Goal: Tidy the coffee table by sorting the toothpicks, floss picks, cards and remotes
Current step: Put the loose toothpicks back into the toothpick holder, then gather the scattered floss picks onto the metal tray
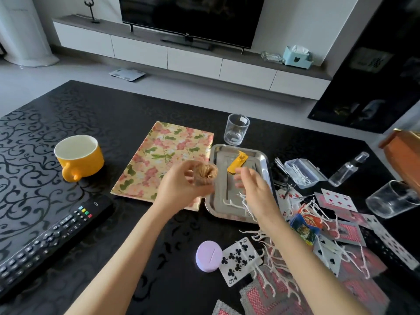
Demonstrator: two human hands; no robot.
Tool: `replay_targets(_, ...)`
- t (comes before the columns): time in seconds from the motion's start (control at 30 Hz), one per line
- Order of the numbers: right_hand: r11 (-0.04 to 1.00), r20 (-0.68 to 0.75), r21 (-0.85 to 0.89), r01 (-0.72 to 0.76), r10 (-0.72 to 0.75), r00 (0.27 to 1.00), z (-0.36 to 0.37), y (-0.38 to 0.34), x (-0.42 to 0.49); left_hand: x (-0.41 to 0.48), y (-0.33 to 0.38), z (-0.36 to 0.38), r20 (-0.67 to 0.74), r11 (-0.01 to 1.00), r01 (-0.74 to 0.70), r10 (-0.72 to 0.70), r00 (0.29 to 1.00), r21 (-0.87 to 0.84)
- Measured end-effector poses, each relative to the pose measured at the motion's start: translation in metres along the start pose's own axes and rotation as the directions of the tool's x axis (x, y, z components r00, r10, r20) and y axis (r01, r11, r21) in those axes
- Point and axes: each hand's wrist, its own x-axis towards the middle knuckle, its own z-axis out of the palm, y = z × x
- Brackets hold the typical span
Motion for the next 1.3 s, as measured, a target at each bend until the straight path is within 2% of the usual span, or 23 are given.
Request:
replay_targets(0.1,0.978,-0.015,-0.205,-0.025,0.023,1.0,-0.025,0.019,0.01,0.033,0.013,0.018,-0.067,0.998,0.041,-0.038,0.997,0.042)
replay_targets(0.2,0.893,-0.017,-0.446,0.054,-0.069,0.997,-0.037,0.038,0.031,0.064,0.023,0.042,-0.078,0.994,0.084,-0.078,0.994,0.073)
replay_targets(0.23,0.819,0.016,-0.562,0.115,-0.128,0.992,-0.037,0.044,0.042,0.072,0.024,0.048,-0.075,0.991,0.096,-0.089,0.993,0.097)
replay_targets(0.3,0.605,0.164,-0.748,0.273,-0.23,0.959,-0.034,0.051,0.072,0.086,0.029,0.061,-0.072,0.982,0.118,-0.108,0.992,0.151)
replay_targets(0.37,0.43,0.312,-0.817,0.383,-0.227,0.922,-0.025,0.052,0.097,0.095,0.032,0.068,-0.071,0.975,0.13,-0.119,0.99,0.183)
replay_targets(0.47,0.322,0.463,-0.814,0.484,-0.146,0.874,-0.02,0.06,0.119,0.105,0.032,0.076,-0.063,0.961,0.133,-0.121,0.991,0.242)
replay_targets(0.53,0.315,0.499,-0.796,0.517,-0.142,0.855,-0.023,0.068,0.123,0.112,0.031,0.079,-0.057,0.956,0.15,-0.14,0.989,0.251)
replay_targets(0.6,0.361,0.49,-0.777,0.516,-0.169,0.856,-0.028,0.073,0.121,0.117,0.029,0.082,-0.046,0.956,0.165,-0.158,0.986,0.243)
replay_targets(0.67,0.436,0.467,-0.755,0.49,-0.167,0.868,-0.034,0.077,0.117,0.121,0.027,0.085,-0.037,0.954,0.173,-0.169,0.985,0.247)
replay_targets(0.77,0.605,0.413,-0.675,0.423,-0.165,0.896,-0.042,0.078,0.107,0.126,0.022,0.089,-0.032,0.954,0.179,-0.176,0.984,0.241)
replay_targets(0.8,0.656,0.354,-0.64,0.4,-0.21,0.911,-0.044,0.076,0.104,0.127,0.02,0.09,-0.028,0.954,0.183,-0.182,0.983,0.237)
replay_targets(0.87,0.72,0.147,-0.61,0.33,-0.307,0.94,-0.055,0.071,0.096,0.125,0.019,0.091,-0.043,0.952,0.18,-0.174,0.984,0.246)
replay_targets(0.93,0.758,-0.077,-0.615,0.217,-0.332,0.94,-0.076,0.069,0.089,0.116,0.023,0.091,-0.145,0.923,0.108,-0.058,0.988,0.368)
replay_targets(0.97,0.769,-0.155,-0.62,0.156,-0.315,0.936,-0.089,0.072,0.086,0.11,0.026,0.091,-0.192,0.885,0.04,0.057,0.98,0.464)
replay_targets(1.0,0.772,-0.206,-0.628,0.095,-0.283,0.937,-0.104,0.078,0.082,0.104,0.029,0.094,-0.193,0.832,-0.051,0.188,0.963,0.553)
replay_targets(1.07,0.724,-0.231,-0.69,-0.005,-0.214,0.949,-0.127,0.09,0.076,0.095,0.03,0.102,-0.06,0.699,-0.225,0.358,0.932,0.679)
replay_targets(1.1,0.678,-0.214,-0.734,-0.033,-0.186,0.959,-0.136,0.097,0.074,0.093,0.029,0.108,0.032,0.636,-0.284,0.377,0.926,0.718)
replay_targets(1.17,0.586,-0.132,-0.809,-0.037,-0.12,0.984,-0.145,0.107,0.072,0.094,0.031,0.118,0.151,0.547,-0.314,0.323,0.934,0.776)
replay_targets(1.23,0.521,-0.03,-0.853,-0.01,-0.03,0.999,-0.148,0.11,0.075,0.095,0.039,0.123,0.183,0.489,-0.293,0.261,0.948,0.822)
replay_targets(1.3,0.484,0.035,-0.875,0.01,0.042,0.998,-0.152,0.106,0.082,0.097,0.048,0.128,0.198,0.453,-0.298,0.256,0.946,0.84)
